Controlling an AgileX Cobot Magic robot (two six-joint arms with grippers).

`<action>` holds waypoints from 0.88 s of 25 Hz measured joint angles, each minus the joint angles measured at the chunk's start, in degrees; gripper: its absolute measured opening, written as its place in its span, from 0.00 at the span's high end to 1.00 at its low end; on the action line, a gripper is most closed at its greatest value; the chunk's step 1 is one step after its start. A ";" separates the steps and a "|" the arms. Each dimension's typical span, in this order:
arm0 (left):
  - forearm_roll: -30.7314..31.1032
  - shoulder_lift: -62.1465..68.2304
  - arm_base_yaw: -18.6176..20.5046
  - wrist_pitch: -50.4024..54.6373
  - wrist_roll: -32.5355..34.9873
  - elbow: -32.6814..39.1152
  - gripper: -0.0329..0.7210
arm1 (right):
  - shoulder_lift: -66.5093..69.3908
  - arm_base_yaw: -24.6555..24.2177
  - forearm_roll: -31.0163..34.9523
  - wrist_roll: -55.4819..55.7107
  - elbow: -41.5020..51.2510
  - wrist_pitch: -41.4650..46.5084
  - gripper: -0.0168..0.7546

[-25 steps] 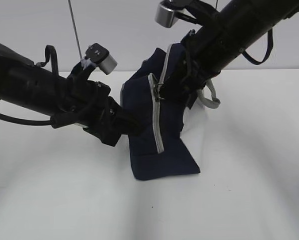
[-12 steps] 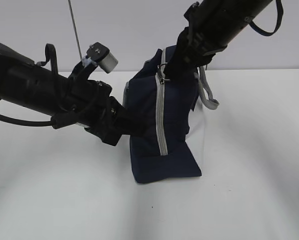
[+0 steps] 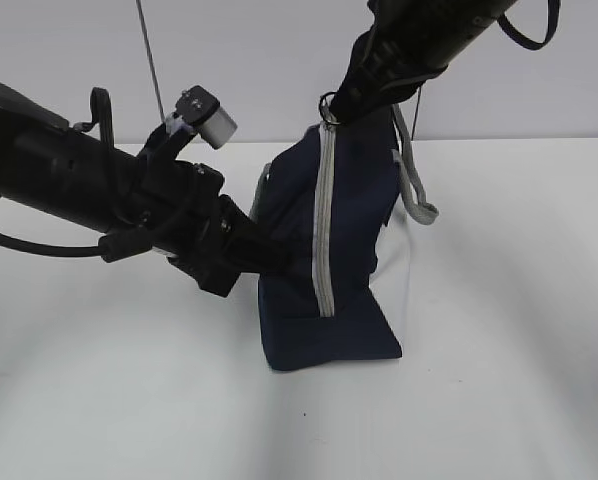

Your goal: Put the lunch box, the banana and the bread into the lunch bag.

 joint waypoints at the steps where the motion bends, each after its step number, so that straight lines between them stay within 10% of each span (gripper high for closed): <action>1: 0.25 0.00 0.00 0.17 0.00 0.00 0.95 | 0.46 0.00 -0.70 0.66 -0.30 -0.63 1.00; 18: 1.30 0.00 0.11 3.09 -6.83 0.00 0.95 | 6.41 0.00 -8.71 7.41 -7.97 -3.02 1.00; 22: -6.28 -0.06 1.78 4.41 -14.49 0.20 0.70 | 6.41 -0.12 -9.43 7.41 -8.97 -2.79 1.00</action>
